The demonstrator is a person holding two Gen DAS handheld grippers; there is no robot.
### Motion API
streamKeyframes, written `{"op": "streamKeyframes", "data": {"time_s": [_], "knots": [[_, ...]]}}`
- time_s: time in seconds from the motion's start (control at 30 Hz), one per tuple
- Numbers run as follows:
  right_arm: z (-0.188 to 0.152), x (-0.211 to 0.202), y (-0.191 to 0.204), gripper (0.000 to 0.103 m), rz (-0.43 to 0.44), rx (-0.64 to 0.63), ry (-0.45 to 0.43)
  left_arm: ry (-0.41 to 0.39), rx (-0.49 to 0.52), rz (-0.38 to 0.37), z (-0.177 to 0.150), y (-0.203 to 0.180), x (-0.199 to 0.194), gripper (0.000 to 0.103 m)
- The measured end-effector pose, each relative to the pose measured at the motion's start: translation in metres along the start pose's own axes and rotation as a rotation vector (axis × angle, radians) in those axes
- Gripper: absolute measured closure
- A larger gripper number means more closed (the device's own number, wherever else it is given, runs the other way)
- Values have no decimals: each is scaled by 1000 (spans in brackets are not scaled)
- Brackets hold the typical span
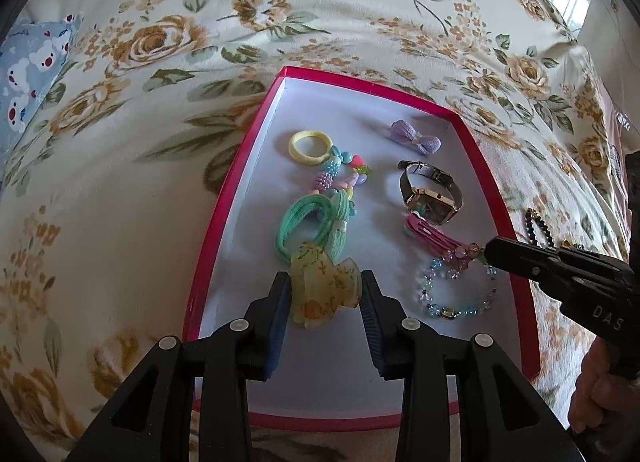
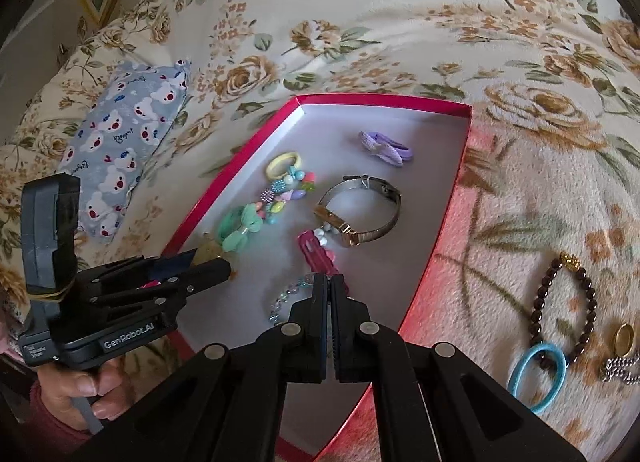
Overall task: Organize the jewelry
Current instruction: 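Carry the claw clip and bead bracelet into the box and open both tools, then move both open tools back over the blue hair tie and silver chain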
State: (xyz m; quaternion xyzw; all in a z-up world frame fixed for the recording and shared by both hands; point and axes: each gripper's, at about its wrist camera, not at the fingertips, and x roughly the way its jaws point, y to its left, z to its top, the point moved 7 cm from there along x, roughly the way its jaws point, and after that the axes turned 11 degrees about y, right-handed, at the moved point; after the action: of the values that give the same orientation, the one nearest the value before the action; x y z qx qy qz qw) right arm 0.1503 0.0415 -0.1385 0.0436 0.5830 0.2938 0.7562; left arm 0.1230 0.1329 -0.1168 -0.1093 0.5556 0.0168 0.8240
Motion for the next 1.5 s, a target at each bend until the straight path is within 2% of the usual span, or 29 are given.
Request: {"op": "streamKeyframes", "data": {"time_s": [0.2, 0.27, 0.33, 0.43, 0.53, 0.6, 0.67, 0.83, 0.9, 0.97, 1.2, 1.5], "knots": [[2, 4, 1, 102, -6, -10, 7, 1, -7, 8, -2, 0, 1, 68], [2, 6, 1, 96, -2, -5, 11, 2, -10, 8, -1, 0, 1, 68], [2, 6, -1, 96, -1, 4, 11, 4, -10, 8, -1, 0, 1, 68], [1, 5, -2, 96, 10, 12, 8, 3, -15, 14, -1, 1, 0, 64], [0, 3, -1, 95, 20, 16, 3, -1, -21, 12, -2, 2, -2, 56], [1, 1, -1, 90, 21, 19, -4, -6, -26, 15, -3, 2, -5, 50], [1, -2, -1, 74, 27, 24, -14, -8, -28, 15, -4, 3, -7, 48], [-1, -19, 0, 72, 35, 31, -52, -20, -40, 8, -8, 2, -19, 42], [-4, -29, -2, 63, 42, 39, -74, -32, -42, -5, -9, 1, -26, 37], [-9, -42, -7, 56, 40, 50, -100, -45, -41, -17, -12, -4, -33, 35], [-38, -86, -48, 54, 1, 141, -160, -59, -17, -71, -24, -27, -49, 34], [-83, -131, -111, 51, -100, 270, -204, -39, 54, -126, -38, -66, -54, 34]]}}
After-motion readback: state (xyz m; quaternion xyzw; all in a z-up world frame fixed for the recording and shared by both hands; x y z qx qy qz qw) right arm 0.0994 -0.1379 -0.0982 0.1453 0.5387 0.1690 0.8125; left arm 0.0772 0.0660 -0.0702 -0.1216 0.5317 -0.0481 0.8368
